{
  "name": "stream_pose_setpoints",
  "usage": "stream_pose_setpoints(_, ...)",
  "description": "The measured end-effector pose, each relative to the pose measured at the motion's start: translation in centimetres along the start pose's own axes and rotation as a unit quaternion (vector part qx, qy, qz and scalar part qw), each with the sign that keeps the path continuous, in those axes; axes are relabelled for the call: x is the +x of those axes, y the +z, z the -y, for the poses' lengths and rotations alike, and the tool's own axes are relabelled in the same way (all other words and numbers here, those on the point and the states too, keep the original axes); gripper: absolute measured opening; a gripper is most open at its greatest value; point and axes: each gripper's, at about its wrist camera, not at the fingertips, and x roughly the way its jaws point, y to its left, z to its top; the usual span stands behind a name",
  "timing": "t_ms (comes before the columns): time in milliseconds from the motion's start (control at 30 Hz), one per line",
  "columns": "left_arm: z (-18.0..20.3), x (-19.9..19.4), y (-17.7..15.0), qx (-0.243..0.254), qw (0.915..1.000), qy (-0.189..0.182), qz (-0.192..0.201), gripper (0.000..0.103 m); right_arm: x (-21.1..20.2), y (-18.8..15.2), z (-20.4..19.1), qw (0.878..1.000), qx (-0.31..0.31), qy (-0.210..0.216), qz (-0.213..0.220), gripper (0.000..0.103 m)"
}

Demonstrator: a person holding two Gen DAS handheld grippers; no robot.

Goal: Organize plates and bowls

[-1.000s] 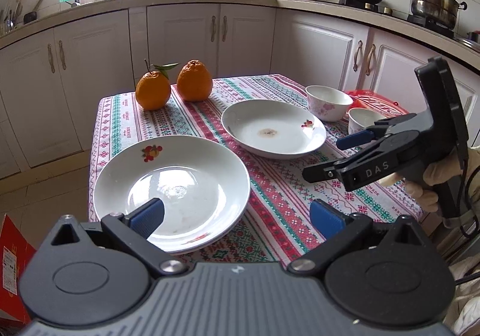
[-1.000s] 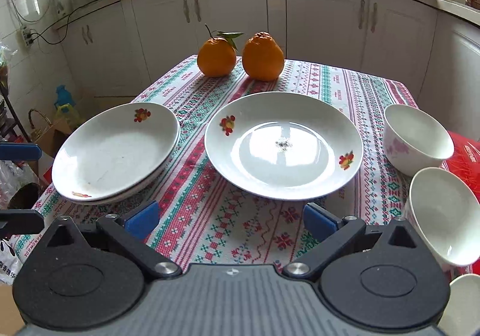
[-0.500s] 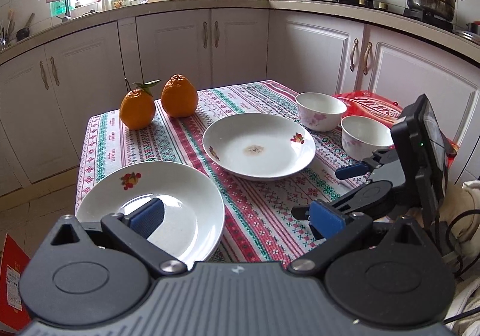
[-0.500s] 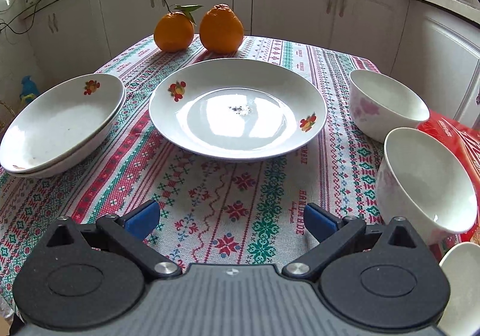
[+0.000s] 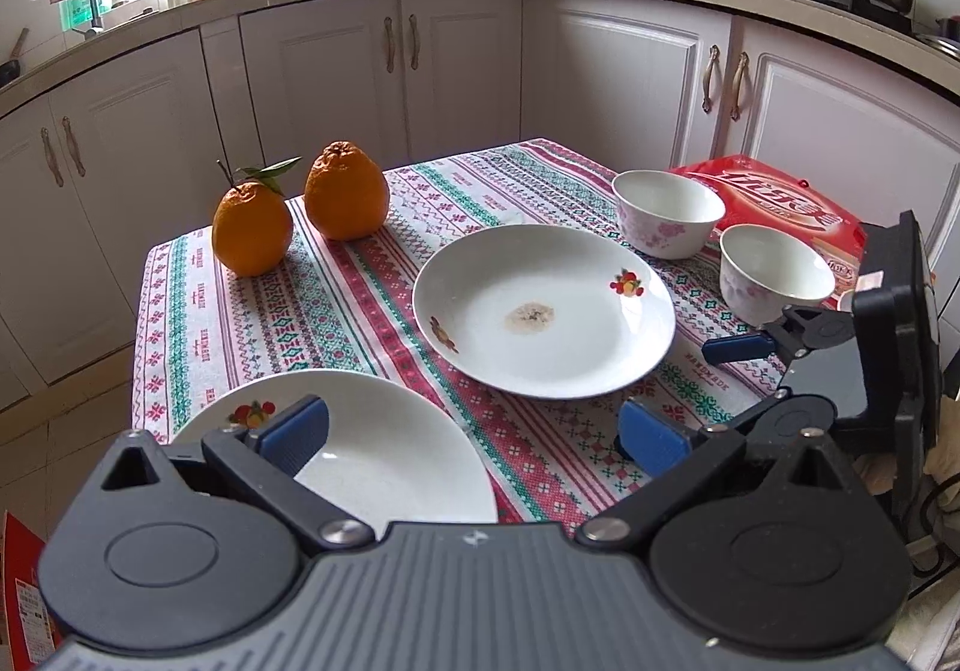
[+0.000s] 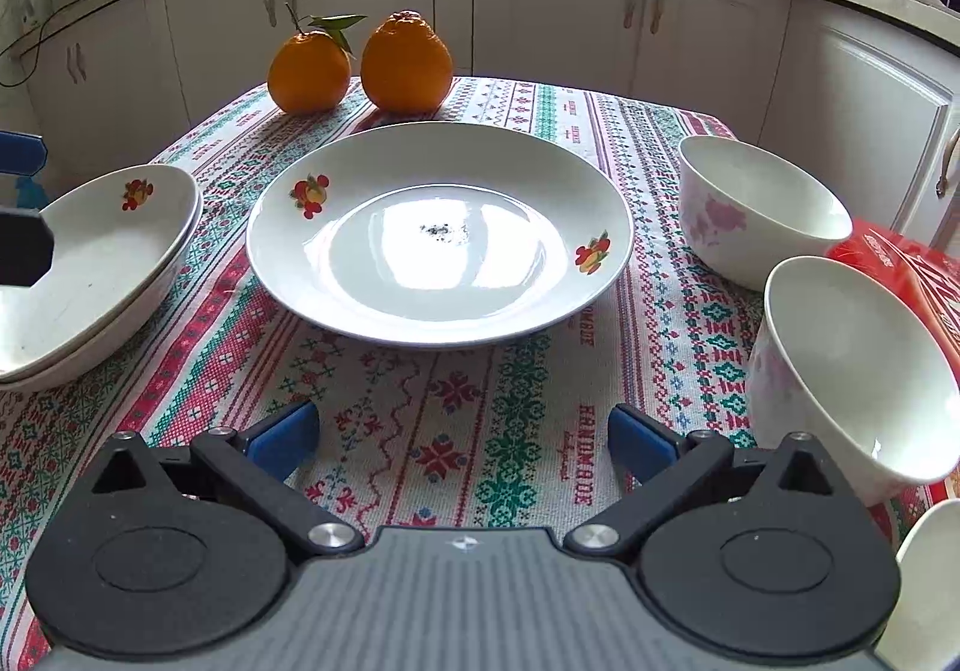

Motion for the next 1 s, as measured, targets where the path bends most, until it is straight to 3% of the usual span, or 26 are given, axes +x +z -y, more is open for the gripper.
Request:
stream_pose_setpoints(533, -1.8, 10.1, 6.5, 0.063, 0.9954, -0.047, -0.055, 0.102, 1.9, 2.0, 0.0, 0.999, -0.022, 0.022, -0.004, 0.103)
stream_pose_setpoints(1000, -1.9, 19.9, 10.1, 0.094, 0.9808, -0.107, -0.133, 0.1, 2.5, 2.5, 0.5, 0.999, -0.037, 0.04, 0.004, 0.103)
